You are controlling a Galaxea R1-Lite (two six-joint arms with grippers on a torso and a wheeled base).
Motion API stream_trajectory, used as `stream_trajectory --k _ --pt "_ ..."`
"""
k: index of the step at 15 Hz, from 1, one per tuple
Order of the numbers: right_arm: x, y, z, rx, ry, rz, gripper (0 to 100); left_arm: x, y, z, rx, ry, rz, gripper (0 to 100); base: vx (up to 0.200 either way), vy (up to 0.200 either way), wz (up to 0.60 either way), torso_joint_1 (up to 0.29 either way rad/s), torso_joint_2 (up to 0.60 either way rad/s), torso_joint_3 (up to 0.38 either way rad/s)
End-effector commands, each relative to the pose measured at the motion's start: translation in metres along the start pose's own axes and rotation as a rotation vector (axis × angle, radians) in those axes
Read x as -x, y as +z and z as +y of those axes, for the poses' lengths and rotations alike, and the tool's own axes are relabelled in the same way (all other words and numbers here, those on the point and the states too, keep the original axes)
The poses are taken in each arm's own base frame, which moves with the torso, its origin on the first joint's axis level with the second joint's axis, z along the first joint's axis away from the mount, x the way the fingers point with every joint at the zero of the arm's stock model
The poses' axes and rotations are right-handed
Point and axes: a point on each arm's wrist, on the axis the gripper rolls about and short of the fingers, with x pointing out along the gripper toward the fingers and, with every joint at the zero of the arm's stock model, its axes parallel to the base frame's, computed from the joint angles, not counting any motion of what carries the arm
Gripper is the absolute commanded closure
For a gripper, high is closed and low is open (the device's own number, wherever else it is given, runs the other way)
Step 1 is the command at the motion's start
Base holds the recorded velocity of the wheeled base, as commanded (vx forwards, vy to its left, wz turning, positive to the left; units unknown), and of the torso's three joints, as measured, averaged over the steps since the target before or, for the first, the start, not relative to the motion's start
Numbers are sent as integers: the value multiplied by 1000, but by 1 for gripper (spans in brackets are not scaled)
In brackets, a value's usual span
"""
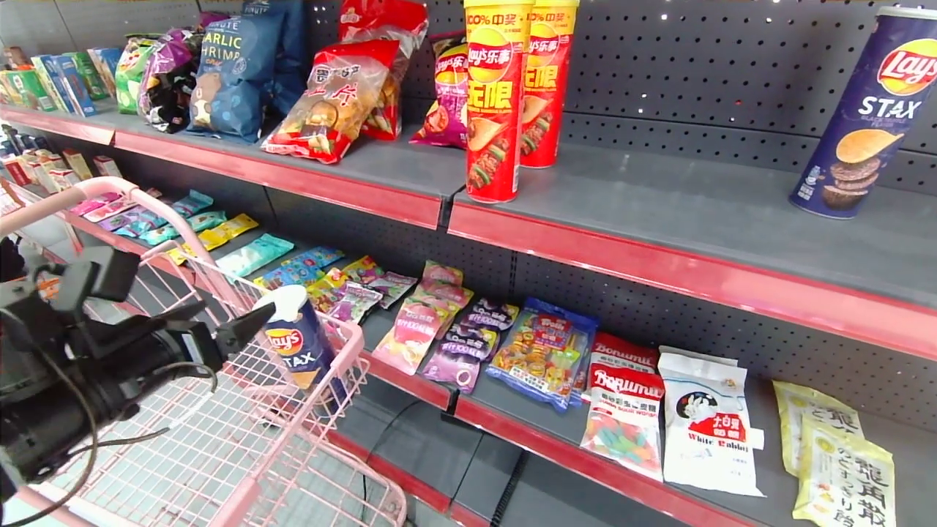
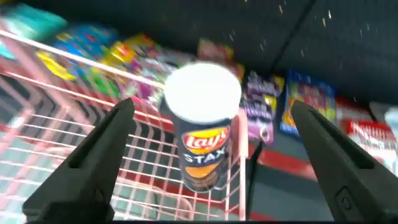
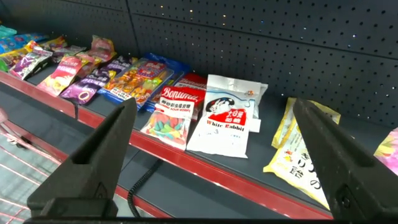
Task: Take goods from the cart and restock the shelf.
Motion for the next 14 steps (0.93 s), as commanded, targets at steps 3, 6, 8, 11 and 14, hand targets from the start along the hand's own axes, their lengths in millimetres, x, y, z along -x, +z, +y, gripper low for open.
stream_trajectory --k 3,6,8,11,14 --pt "0 0 0 0 0 2 0 -39 -52 11 39 -37 193 0 0 0 0 0 0 0" --pt "0 0 0 0 0 0 0 -46 -54 12 31 -40 176 0 0 0 0 0 0 0" --pt "0 0 0 0 0 0 0 -54 -56 14 26 -40 165 0 0 0 0 0 0 0" --pt "0 0 0 0 0 2 0 -72 -62 19 -21 -47 125 0 0 0 0 0 0 0" --pt "0 0 0 0 0 0 0 -80 -64 20 -34 -50 103 0 0 0 0 0 0 0"
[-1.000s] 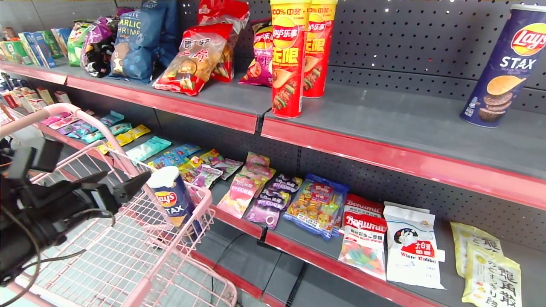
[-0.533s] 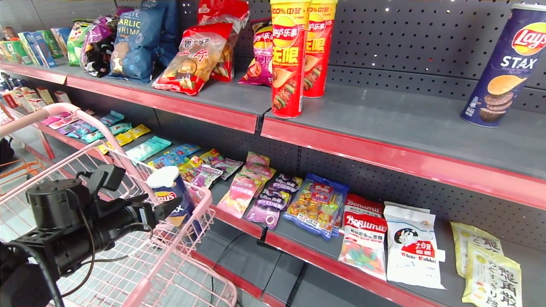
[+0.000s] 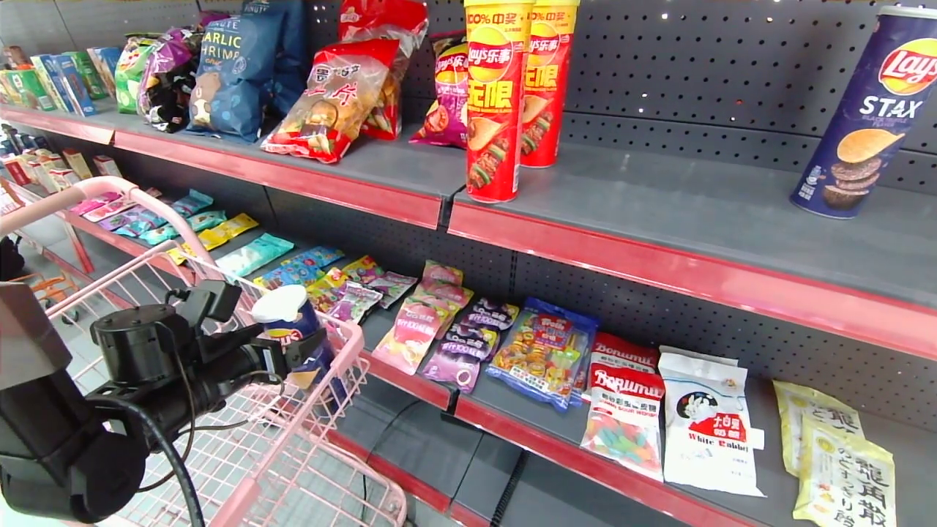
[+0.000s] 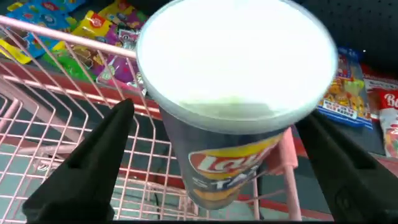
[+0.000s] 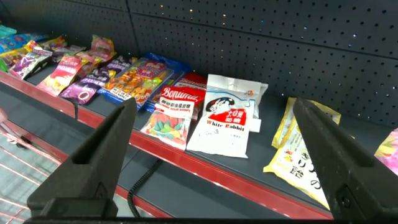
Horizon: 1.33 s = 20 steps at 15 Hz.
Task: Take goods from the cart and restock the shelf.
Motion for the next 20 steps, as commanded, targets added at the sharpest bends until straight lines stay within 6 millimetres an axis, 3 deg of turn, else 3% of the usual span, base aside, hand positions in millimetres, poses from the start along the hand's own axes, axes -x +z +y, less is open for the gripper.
stream_trajectory --k 1,2,8,10,11,12,13,14,15,16,17,18,20 --pt "0 0 0 0 0 2 0 -6 -6 2 5 4 17 0 0 0 0 0 0 0" --pt "0 0 0 0 0 2 0 -7 -6 3 6 5 18 100 0 0 0 0 0 0" --pt "0 0 0 2 0 2 0 6 15 -1 -8 8 -47 100 0 0 0 0 0 0" --pt "0 0 0 2 0 0 0 26 48 -8 -19 7 -90 100 0 0 0 0 0 0" --pt "0 0 0 2 0 2 0 51 82 -18 -7 5 -92 100 0 0 0 0 0 0" --pt "0 0 0 2 0 2 0 62 94 -22 1 4 -90 100 0 0 0 0 0 0" --pt "0 0 0 2 0 2 0 99 127 -35 15 1 -100 100 0 0 0 0 0 0" --pt "0 0 0 2 0 2 0 127 143 -44 12 -4 -110 100 0 0 0 0 0 0" --pt "0 0 0 2 0 0 0 167 153 -57 5 -16 -122 100 0 0 0 0 0 0" --pt "0 0 0 2 0 2 0 170 153 -58 5 -17 -120 100 0 0 0 0 0 0" --pt "0 0 0 2 1 2 0 239 144 -81 -23 -85 -150 100 0 0 0 0 0 0" --pt "0 0 0 2 1 2 0 256 138 -85 -39 -90 -157 100 0 0 0 0 0 0" --pt "0 0 0 2 1 2 0 303 104 -94 -114 -45 -176 100 0 0 0 0 0 0"
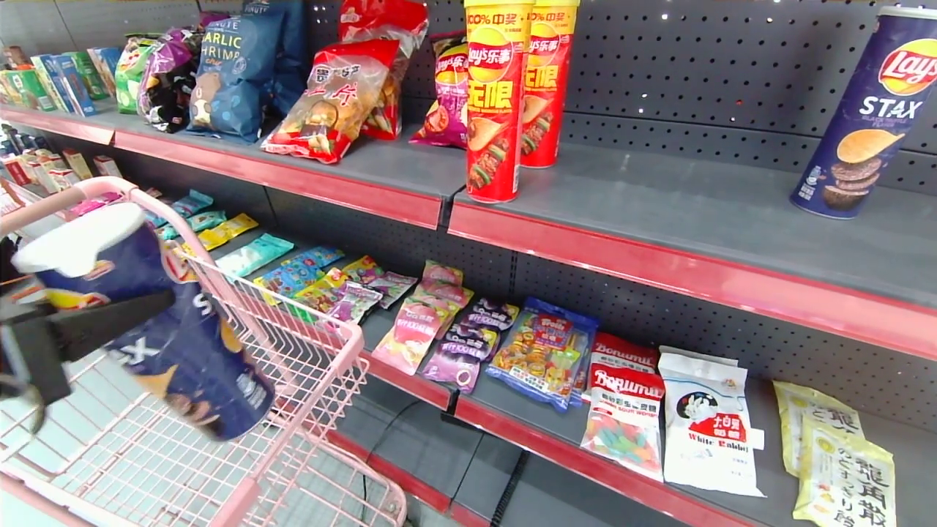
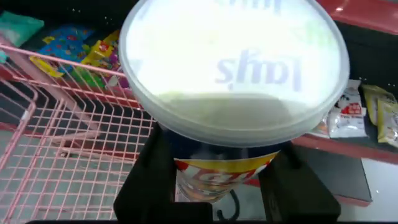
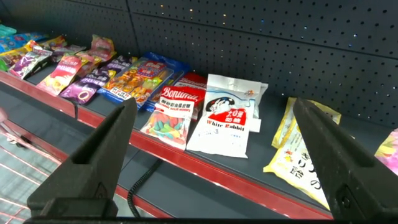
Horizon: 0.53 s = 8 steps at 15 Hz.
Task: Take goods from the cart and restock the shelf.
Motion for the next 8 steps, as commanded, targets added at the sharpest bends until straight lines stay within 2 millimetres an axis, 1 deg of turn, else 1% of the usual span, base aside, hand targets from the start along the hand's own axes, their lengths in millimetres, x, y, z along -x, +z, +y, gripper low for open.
stream_trajectory --k 1,2,4,6,7,8 --pt "0 0 0 0 -2 0 0 109 -32 -31 -113 31 -178 100 0 0 0 0 0 0" --pt "0 0 0 0 0 2 0 114 -39 -31 -116 83 -196 100 0 0 0 0 0 0" --pt "0 0 0 0 0 2 0 122 -47 -32 -115 147 -228 100 0 0 0 0 0 0" --pt "0 0 0 0 0 2 0 130 -73 -32 -162 170 -250 100 0 0 0 0 0 0" --pt "0 0 0 2 0 2 0 132 -82 -32 -183 180 -256 100 0 0 0 0 0 0" --pt "0 0 0 2 0 2 0 133 -85 -32 -188 190 -258 100 0 0 0 17 -51 -36"
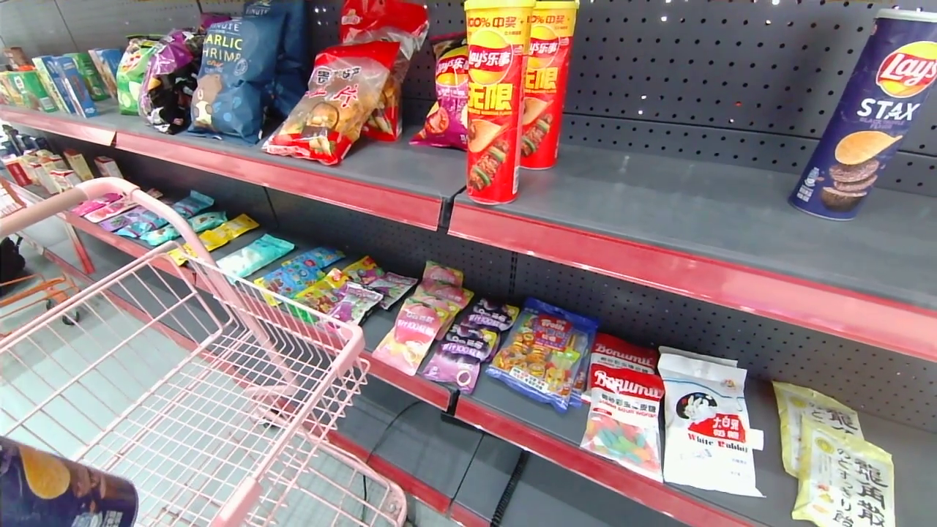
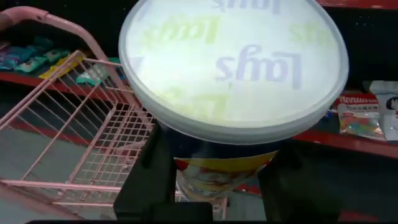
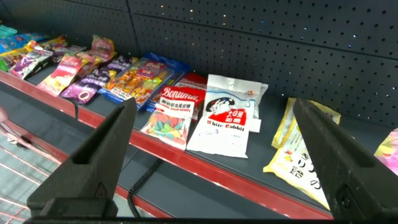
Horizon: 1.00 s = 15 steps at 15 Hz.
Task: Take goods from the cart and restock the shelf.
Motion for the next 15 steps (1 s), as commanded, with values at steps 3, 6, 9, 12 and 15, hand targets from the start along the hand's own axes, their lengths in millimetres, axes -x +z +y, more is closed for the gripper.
stream_trajectory --k 3,6,9,12,15 --pt "0 0 0 -1 0 1 0 18 -23 -1 -18 109 -60 100 0 0 0 113 -355 -242" --pt "0 0 0 -1 0 -1 0 18 -22 -1 -22 117 -59 100 0 0 0 172 -509 -329" --pt "0 0 0 -1 0 1 0 18 -21 0 -65 131 -61 100 0 0 0 199 -538 -341" --pt "0 0 0 -1 0 -1 0 19 -20 0 -65 125 -67 100 0 0 0 219 -556 -339" --pt "0 0 0 -2 0 -1 0 21 -12 0 -66 131 -81 100 0 0 -400 74 -178 -111"
